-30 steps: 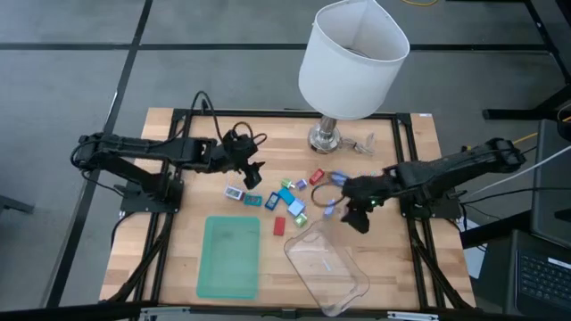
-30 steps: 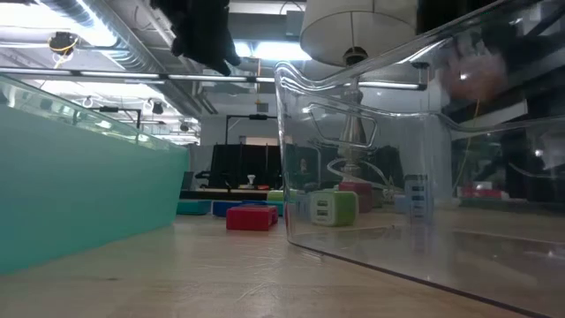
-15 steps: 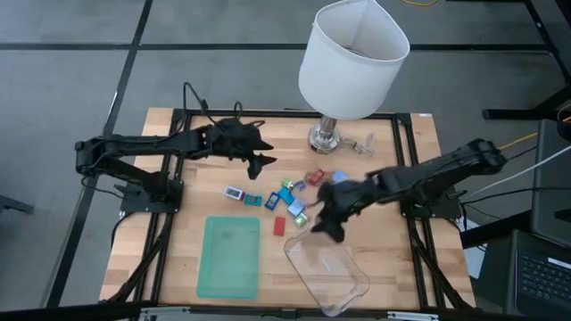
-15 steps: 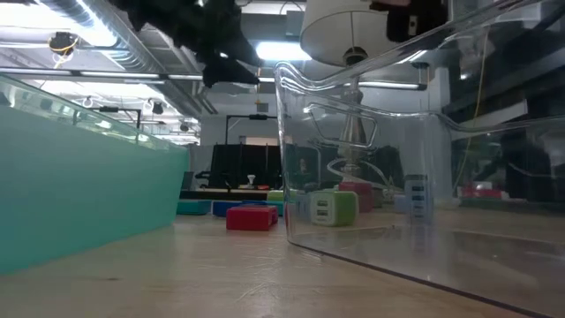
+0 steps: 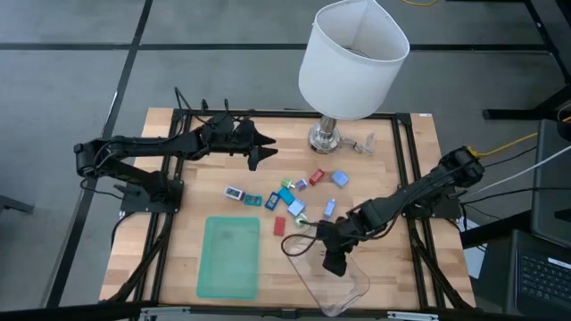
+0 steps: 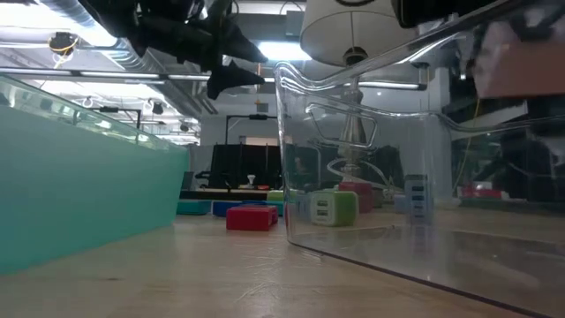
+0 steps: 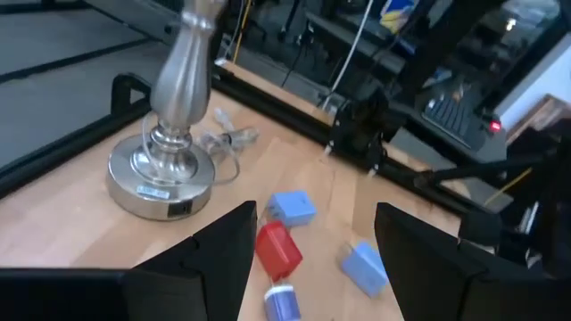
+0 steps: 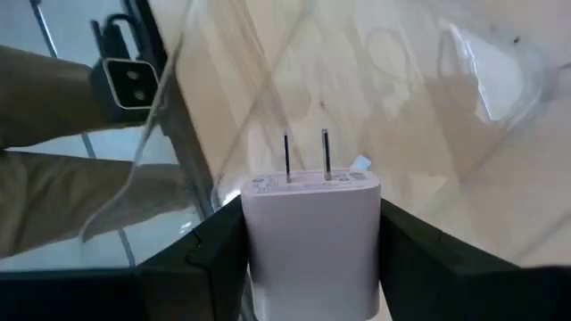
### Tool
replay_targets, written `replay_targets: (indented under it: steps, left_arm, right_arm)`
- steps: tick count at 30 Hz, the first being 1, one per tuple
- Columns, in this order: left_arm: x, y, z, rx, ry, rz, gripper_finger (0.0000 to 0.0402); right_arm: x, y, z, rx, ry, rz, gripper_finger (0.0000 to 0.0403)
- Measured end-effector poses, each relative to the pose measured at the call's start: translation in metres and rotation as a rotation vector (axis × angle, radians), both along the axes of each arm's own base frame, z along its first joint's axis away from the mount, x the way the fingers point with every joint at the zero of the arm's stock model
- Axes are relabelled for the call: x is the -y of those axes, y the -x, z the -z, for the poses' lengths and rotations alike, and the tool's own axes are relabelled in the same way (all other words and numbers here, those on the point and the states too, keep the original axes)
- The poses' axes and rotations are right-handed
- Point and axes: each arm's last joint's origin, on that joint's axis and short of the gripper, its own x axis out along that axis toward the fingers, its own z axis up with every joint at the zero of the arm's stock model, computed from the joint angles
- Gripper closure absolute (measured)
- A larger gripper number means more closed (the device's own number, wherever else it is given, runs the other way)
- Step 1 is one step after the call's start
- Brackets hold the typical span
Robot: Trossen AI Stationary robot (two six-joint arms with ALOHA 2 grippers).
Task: Pick & Place Office items
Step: Put the pink charger adapter into the transparent bin, then put the middle light blue charger adapter into the transparent bin
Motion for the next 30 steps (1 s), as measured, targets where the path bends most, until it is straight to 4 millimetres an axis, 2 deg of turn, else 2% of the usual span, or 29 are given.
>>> replay_targets:
  steps: [2,6,8,11,20,25,30]
  left_arm:
    - [0.000,0.000,0.001,-0.007,0.005,-0.002,0.0178]
    - [0.000,0.000,0.000,0.004,0.025,-0.008,0.0178]
    - [0.000,0.000,0.000,0.015,0.032,-0.012,0.0178]
    - [0.000,-0.001,-0.003,0.036,0.026,-0.015,0.0178]
    - [0.000,-0.001,-0.005,0.063,0.031,-0.018,0.0178]
    - [0.000,-0.001,-0.005,0.063,0.029,-0.018,0.0178]
    - [0.000,-0.001,-0.005,0.060,0.013,-0.014,0.0178]
  right_arm:
    - [0.000,0.001,0.003,-0.026,0.009,-0.005,0.0186]
    - [0.002,0.000,0.004,-0.018,0.030,-0.019,0.0086]
    - [0.005,-0.001,0.004,-0.012,0.042,-0.033,0.0065]
    - [0.010,-0.002,0.005,-0.001,0.062,-0.051,0.0074]
    - [0.026,-0.005,0.004,0.021,0.156,-0.086,0.0157]
    - [0.045,-0.003,-0.002,-0.012,0.200,-0.035,0.0165]
    - [0.074,0.010,-0.018,-0.059,0.311,0.086,0.0165]
